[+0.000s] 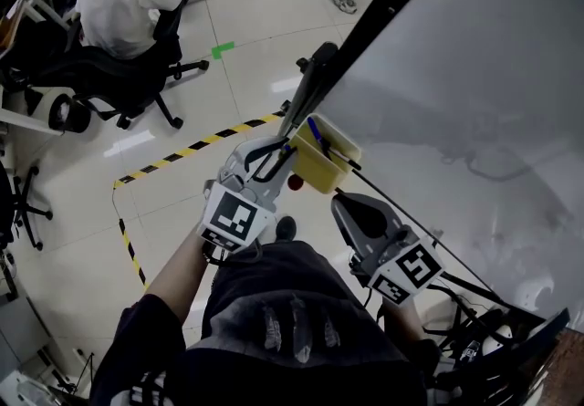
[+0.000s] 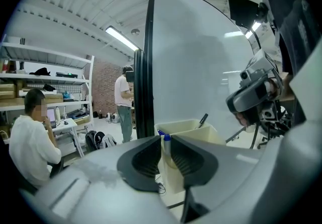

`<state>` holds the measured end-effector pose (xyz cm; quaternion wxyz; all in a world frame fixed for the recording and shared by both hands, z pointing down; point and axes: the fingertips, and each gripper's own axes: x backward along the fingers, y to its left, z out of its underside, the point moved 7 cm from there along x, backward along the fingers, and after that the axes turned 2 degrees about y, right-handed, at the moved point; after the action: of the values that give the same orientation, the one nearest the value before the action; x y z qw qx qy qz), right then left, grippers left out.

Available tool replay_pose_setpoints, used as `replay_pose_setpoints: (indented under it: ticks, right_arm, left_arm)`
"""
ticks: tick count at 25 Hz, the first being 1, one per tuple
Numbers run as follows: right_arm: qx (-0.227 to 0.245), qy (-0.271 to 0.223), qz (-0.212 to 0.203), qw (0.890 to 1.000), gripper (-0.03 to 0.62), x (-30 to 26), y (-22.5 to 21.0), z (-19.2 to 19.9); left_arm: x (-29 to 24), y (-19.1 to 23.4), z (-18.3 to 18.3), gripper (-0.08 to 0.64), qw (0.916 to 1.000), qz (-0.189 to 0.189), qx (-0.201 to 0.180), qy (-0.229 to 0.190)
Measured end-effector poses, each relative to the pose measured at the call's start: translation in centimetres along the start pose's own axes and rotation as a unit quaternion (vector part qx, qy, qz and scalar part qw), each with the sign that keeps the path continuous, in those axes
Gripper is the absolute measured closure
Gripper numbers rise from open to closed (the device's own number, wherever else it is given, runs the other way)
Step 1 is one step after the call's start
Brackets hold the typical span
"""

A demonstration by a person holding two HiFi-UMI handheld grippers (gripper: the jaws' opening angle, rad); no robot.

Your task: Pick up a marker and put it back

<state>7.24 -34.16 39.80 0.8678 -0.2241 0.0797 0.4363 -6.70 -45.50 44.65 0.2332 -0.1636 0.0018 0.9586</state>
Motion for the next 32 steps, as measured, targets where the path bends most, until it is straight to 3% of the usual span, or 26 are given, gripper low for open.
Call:
replay_pose_setpoints:
  ticks: [9, 18, 32]
  right_arm:
    - [-0.007, -0.003, 0.0, 1.0, 0.591, 0.1, -0.4, 0.3]
    - [-0.004, -0.008, 0.0, 1.0, 0.591, -0.3, 0.0, 0.0]
    - [0.014, -0.03, 0.014, 0.999, 0.591, -1.1, 0.2, -1.7]
  left_arm:
    - [0.3, -0.7, -0.2, 0.52, 0.9999, 0.0, -0.004, -0.011]
    - [0.9, 0.1, -0.7, 0.523, 0.9977, 0.017, 0.06, -0.028]
    - [3.1, 0.4, -5.7, 0.525, 0.9952, 0.071, 0.039, -0.055]
